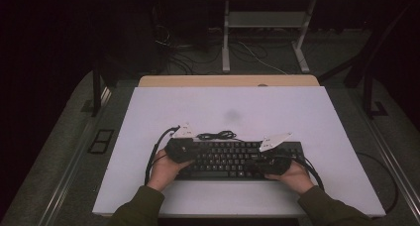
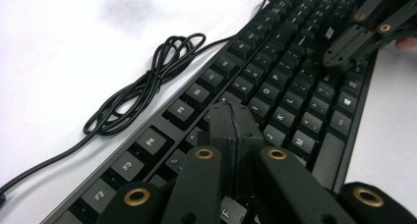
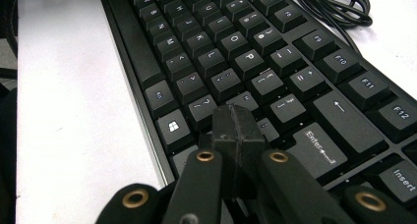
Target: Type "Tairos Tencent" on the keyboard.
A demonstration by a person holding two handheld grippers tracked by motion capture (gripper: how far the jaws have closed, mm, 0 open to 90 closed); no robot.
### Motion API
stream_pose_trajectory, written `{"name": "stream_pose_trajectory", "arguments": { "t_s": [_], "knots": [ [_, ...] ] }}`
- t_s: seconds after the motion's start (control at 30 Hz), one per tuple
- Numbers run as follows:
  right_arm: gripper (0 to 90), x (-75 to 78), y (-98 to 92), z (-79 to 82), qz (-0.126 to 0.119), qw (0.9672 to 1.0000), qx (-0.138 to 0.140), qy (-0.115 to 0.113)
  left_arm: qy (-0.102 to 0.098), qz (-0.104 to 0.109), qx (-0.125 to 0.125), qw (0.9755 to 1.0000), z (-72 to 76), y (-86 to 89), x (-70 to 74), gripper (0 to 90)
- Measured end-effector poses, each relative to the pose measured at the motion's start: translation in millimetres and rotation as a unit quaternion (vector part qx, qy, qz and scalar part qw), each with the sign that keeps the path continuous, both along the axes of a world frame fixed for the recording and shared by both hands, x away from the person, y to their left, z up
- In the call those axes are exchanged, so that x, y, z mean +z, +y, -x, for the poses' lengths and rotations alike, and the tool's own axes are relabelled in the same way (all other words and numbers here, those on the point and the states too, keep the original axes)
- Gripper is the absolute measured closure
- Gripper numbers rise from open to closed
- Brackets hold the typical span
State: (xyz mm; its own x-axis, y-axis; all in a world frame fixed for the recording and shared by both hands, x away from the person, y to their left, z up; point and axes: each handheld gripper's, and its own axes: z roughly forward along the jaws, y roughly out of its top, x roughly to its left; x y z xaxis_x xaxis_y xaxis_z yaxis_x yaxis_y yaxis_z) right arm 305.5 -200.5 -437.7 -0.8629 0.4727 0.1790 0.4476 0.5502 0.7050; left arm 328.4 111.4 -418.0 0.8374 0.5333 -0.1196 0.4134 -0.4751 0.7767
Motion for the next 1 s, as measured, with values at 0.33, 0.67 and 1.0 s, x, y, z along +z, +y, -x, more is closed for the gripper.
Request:
{"name": "stream_pose_trajectory", "arguments": {
  "t_s": [0.33,0.67,1.0],
  "knots": [
    [89.6,-0.1,-0.2,-0.2,-0.001,1.0,0.0,0.002,0.011,-0.029,0.002,0.9995,-1.2,-2.7,-8.3,88.8],
    [89.6,-0.1,-0.2,-0.2,-0.001,1.0,-0.001,0.002,0.014,-0.041,-0.001,0.9991,-2.6,-4.1,-12.0,88.8],
    [89.6,-0.1,0.0,0.1,-0.001,1.0,-0.002,0.002,0.021,-0.041,0.001,0.9989,-2.4,-5.3,-14.4,89.0]
  ]
}}
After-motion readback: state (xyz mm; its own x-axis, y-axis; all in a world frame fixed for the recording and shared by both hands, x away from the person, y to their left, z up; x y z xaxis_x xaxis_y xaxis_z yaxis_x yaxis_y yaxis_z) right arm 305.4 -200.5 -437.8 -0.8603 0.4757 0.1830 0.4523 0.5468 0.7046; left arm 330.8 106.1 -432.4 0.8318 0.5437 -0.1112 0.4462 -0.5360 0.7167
